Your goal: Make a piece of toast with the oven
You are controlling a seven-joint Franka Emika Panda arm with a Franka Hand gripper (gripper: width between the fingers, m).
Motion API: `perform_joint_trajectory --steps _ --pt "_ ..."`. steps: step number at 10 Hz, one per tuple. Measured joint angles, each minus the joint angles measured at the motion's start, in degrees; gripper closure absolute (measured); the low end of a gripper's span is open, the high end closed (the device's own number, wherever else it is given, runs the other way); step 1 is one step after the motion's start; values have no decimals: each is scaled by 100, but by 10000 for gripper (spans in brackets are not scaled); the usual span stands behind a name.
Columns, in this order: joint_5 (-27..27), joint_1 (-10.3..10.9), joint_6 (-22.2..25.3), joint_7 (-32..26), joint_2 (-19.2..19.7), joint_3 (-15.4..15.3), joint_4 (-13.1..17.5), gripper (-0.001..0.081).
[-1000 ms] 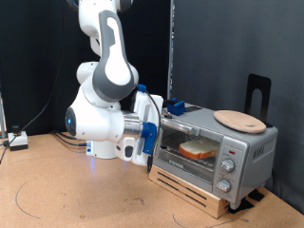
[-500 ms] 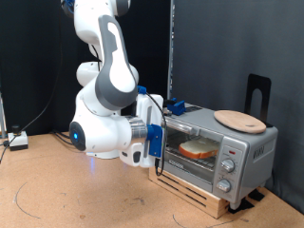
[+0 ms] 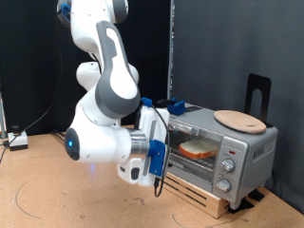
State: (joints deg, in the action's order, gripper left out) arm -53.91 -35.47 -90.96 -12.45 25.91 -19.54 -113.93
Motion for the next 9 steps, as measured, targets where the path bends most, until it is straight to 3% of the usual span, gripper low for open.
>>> perform_joint_trajectory --steps 1,3,4,6,9 --pt "13 -4 101 -3 -1 -1 -1 -3" --pt "11 -36 816 -174 66 -28 190 -3" --pt "17 2 767 -189 202 -39 361 -3" --pt "49 153 230 -81 523 -36 641 -3" --pt "239 330 53 460 1137 -15 1200 -3"
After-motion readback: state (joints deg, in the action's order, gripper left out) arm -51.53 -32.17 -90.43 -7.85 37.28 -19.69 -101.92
